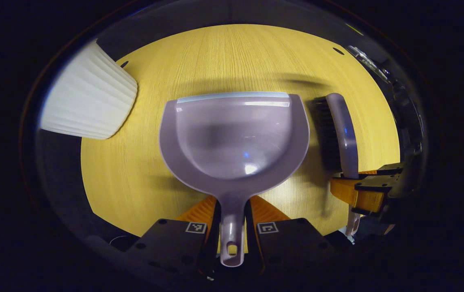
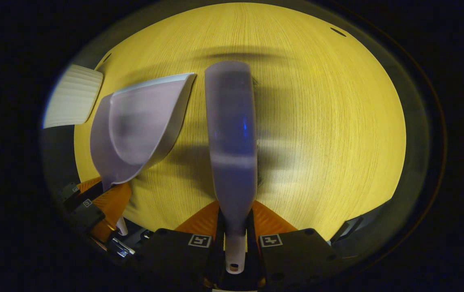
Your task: Pick up the small broom and dustpan from the desktop, sweep the trash into the dustpan with the broom, and then empty the trash into the garbage bin.
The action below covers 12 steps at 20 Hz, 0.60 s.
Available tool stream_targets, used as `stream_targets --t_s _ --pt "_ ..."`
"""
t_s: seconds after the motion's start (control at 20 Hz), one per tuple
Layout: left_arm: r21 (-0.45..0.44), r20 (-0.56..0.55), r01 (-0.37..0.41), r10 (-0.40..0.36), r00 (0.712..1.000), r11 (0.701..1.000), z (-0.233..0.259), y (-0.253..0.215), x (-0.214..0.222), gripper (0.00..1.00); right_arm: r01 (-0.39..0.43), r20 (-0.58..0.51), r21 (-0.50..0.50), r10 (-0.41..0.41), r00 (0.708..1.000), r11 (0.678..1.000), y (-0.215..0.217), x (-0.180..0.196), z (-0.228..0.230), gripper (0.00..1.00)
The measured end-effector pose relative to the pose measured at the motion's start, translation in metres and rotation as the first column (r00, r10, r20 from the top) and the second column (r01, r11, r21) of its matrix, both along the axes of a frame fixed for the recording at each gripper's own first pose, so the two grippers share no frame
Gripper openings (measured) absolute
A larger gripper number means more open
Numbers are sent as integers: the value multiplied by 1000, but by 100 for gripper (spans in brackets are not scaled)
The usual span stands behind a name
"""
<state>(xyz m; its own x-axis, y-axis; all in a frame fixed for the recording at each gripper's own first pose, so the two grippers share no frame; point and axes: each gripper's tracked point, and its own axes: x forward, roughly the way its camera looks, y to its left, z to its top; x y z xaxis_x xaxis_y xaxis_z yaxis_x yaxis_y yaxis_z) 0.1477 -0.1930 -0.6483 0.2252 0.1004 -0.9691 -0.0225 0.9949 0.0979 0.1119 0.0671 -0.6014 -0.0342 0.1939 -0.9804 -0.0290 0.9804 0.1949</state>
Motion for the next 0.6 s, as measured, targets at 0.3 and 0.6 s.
stream_targets --t_s 0.3,0.6 --pt "8 15 21 -22 1000 1000 9 -2 0 37 7 27 1 -7 1000 1000 -4 4 16 32" --pt "76 63 41 -46 997 996 39 3 -1 51 -4 79 23 2 997 1000 -3 6 38 73"
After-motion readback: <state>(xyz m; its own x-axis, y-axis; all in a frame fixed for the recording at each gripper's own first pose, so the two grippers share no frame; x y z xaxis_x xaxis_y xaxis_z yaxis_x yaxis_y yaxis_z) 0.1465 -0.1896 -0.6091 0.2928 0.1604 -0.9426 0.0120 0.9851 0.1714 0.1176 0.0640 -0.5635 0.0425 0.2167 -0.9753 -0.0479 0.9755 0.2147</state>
